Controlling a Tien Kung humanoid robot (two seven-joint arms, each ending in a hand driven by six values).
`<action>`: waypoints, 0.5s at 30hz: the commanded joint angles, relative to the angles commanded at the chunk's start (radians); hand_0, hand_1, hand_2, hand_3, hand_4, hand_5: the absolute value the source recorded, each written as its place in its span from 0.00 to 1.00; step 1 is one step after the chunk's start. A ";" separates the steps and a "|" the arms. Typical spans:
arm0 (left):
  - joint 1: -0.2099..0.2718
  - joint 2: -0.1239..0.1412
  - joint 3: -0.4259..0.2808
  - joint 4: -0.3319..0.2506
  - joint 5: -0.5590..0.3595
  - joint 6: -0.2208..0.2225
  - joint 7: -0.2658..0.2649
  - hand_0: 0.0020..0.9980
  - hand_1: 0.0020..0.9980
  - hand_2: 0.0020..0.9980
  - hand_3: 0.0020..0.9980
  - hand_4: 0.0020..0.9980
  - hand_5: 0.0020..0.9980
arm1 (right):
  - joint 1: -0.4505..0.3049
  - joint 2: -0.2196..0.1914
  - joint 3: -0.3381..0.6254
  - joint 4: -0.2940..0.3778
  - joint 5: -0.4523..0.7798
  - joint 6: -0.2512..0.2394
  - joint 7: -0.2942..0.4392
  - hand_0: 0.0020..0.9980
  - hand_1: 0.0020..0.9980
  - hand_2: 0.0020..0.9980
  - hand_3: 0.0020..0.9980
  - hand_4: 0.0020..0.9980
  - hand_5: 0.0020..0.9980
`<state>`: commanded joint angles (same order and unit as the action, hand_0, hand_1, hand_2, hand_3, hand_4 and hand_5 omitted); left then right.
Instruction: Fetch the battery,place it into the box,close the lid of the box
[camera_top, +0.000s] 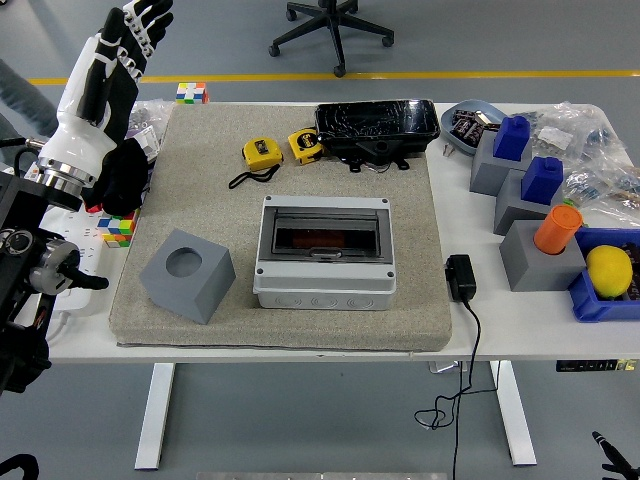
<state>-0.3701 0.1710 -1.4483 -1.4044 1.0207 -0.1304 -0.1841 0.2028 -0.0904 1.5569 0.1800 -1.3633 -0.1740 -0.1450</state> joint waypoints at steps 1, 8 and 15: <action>0.004 0.002 -0.004 0.002 -0.039 -0.009 0.003 1.00 1.00 0.97 0.93 1.00 1.00 | 0.001 0.000 0.000 0.000 0.000 0.000 0.000 0.78 0.72 0.74 0.73 0.93 0.82; 0.073 0.025 -0.036 0.021 -0.208 -0.039 0.044 1.00 1.00 0.96 0.93 1.00 1.00 | 0.006 -0.001 -0.001 0.000 -0.001 -0.002 0.000 0.78 0.72 0.74 0.73 0.93 0.82; 0.138 0.037 -0.097 0.009 -0.122 -0.012 0.072 0.96 0.95 0.89 0.87 1.00 1.00 | -0.005 0.006 0.000 0.000 -0.006 -0.001 -0.003 0.78 0.72 0.74 0.73 0.93 0.82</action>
<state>-0.2325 0.2078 -1.5453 -1.3957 0.8983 -0.1421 -0.1126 0.1974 -0.0843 1.5571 0.1800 -1.3694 -0.1750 -0.1483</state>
